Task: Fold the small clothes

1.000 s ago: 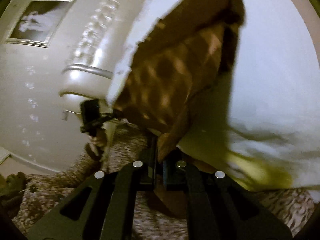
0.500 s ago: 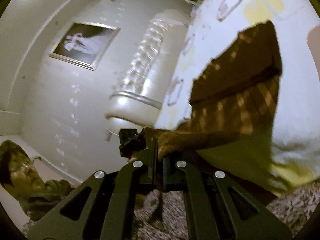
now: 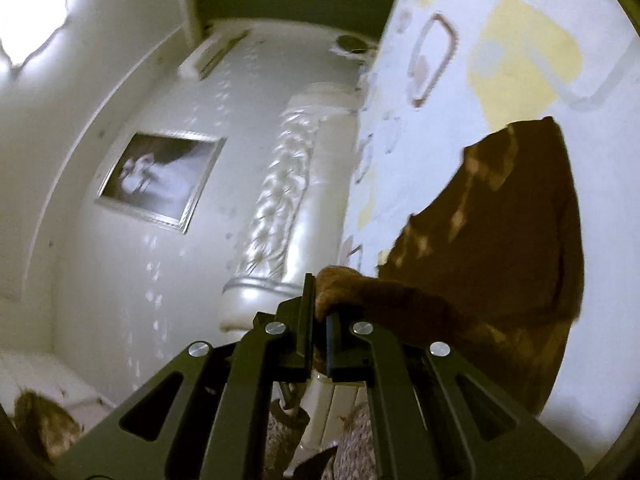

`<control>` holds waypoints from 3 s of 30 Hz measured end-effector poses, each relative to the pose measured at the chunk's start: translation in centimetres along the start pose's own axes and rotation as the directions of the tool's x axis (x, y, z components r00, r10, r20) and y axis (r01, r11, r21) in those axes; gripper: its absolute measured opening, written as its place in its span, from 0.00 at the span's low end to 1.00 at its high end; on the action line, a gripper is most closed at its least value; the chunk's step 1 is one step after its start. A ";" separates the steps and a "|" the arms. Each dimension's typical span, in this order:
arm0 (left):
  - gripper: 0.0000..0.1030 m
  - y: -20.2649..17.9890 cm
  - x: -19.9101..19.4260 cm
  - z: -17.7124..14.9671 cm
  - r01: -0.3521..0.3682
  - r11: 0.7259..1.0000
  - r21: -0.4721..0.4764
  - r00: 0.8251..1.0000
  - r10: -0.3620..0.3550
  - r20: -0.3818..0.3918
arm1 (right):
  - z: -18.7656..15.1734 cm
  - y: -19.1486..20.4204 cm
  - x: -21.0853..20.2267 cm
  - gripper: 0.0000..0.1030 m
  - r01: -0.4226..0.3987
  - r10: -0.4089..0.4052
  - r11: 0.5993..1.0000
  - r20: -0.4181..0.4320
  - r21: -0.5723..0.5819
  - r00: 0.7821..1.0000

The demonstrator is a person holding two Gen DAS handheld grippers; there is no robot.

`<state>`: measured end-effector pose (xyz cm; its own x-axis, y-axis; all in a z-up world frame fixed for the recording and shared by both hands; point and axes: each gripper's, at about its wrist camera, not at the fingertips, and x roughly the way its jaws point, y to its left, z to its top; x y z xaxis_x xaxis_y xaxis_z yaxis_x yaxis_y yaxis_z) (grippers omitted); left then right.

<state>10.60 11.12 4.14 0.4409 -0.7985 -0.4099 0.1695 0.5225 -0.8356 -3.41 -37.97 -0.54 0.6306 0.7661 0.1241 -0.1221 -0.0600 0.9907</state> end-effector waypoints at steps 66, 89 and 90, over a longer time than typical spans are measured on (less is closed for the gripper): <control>0.72 8.7 0.5 -9.6 -0.179 0.982 -0.063 0.965 0.163 -0.204 | -5.0 -8.3 0.3 0.19 0.431 -0.429 0.902 -0.130 -0.015 0.894; 0.66 7.8 3.2 -9.6 -0.185 0.981 -0.055 0.966 0.171 -0.191 | -5.0 3.9 8.6 0.56 0.521 -0.569 0.792 -0.072 -0.319 0.819; 0.66 8.1 3.2 -9.5 -0.173 0.983 -0.068 0.968 0.157 -0.193 | -5.2 4.6 11.0 0.57 0.501 -0.566 0.791 -0.107 -0.350 0.818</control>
<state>4.99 9.96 -7.46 0.2834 -0.7489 -0.5990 0.0306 0.6313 -0.7749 -1.01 -26.46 5.06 0.5024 0.7291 -0.4648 -0.0488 0.5606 0.8266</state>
